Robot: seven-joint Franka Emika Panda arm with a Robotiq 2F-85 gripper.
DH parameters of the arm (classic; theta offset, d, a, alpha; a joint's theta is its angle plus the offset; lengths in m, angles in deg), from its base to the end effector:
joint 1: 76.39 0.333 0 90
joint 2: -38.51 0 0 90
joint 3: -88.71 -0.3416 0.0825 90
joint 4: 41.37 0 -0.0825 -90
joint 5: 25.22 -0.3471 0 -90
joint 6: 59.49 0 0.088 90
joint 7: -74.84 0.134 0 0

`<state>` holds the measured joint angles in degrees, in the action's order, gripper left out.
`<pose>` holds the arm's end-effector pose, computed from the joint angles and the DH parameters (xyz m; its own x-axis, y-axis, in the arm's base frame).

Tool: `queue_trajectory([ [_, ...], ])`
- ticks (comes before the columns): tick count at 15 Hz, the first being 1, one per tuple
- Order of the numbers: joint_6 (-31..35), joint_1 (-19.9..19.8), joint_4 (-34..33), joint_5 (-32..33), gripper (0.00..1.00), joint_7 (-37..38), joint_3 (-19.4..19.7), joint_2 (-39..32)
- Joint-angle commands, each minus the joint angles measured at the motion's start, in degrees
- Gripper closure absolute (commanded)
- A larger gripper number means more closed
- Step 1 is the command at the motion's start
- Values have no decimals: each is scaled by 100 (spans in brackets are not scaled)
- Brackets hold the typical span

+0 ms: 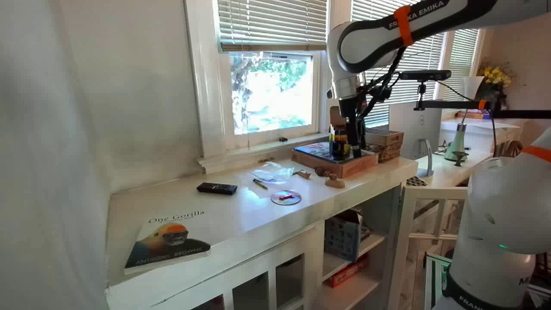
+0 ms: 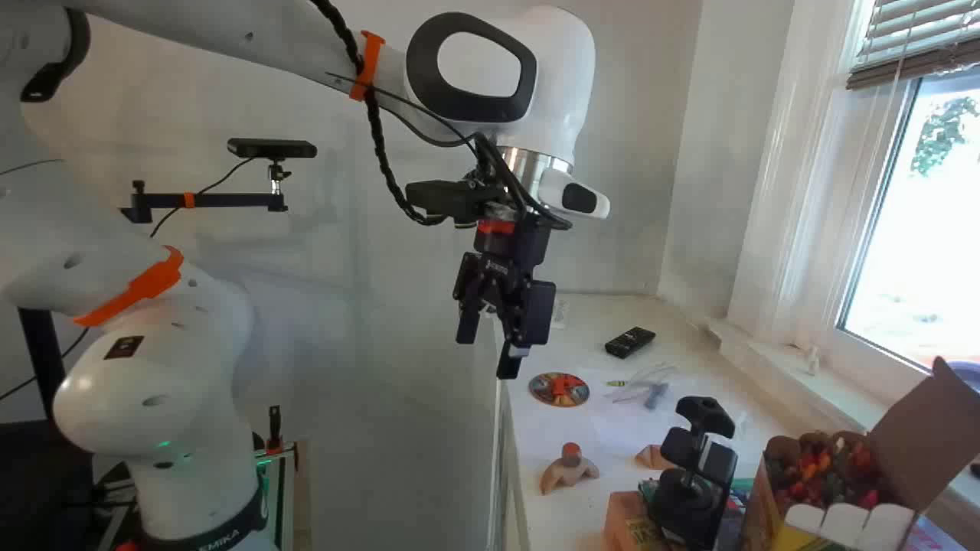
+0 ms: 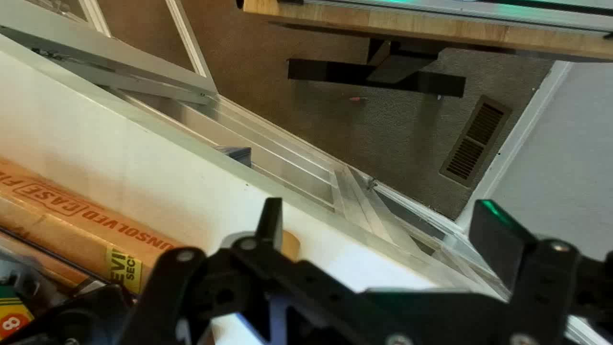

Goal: Pick up the plastic bag and shake it

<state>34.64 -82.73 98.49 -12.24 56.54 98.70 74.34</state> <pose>0.2687 -0.1171 0.5043 0.9730 0.1043 -0.2061 0.1180 -0.9915 0.0555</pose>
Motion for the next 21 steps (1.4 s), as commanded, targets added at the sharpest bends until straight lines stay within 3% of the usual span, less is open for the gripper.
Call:
queue_trajectory([
  [1,-17,57,-10,20,0,25,43,3],
  [5,-16,57,-10,20,0,25,43,2],
  [7,417,56,-212,162,0,-74,116,-239],
  [11,1184,79,-1027,55,0,-102,195,-861],
  [16,1175,80,-2430,-489,0,134,209,-2112],
  [21,1401,7,-3420,-1304,0,-281,268,-3075],
])
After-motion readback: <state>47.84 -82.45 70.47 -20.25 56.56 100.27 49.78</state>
